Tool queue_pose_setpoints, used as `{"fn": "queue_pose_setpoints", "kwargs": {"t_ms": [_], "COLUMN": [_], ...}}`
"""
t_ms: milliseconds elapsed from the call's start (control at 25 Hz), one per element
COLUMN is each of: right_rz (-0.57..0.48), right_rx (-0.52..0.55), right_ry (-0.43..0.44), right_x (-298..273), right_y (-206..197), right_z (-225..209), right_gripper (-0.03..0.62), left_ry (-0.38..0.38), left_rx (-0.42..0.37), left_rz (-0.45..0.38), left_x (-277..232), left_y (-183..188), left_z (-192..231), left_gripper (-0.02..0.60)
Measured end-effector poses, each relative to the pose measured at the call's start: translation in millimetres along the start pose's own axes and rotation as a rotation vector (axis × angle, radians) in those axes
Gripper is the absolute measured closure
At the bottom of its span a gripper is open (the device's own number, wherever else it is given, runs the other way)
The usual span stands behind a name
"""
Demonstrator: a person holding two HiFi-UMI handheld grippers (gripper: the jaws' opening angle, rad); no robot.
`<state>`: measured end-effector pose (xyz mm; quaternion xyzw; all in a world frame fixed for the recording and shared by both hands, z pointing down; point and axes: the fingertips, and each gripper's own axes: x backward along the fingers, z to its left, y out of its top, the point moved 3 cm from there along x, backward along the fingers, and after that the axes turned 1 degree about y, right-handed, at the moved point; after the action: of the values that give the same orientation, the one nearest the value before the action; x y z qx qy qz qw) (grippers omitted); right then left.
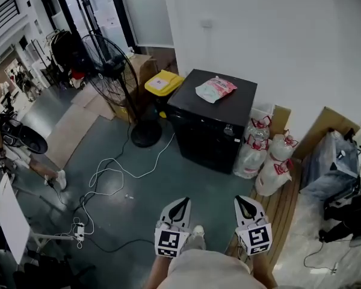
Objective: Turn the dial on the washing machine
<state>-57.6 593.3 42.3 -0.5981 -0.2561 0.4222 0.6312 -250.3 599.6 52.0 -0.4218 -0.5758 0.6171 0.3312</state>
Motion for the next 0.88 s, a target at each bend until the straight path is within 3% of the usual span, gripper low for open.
{"fn": "queue_pose_setpoints", "kwargs": {"t_ms": [440, 880], "right_rz": [0.017, 0.059], "right_rx": [0.027, 0.026], "right_ry": [-0.03, -0.055], "right_x": [-79.6, -124.1], "right_y": [17.4, 9.2], "right_z": [-6.2, -0.5], "right_gripper": [0.586, 0.586], "left_ry": [-0.023, -0.052], "left_rx": [-0.003, 0.018], "left_rz": [-0.018, -0.026], "left_x": [-53.0, -84.4], "left_y": [7.7, 0.2], "left_z": [73.6, 109.1], "left_gripper": [0.569, 0.569]}}
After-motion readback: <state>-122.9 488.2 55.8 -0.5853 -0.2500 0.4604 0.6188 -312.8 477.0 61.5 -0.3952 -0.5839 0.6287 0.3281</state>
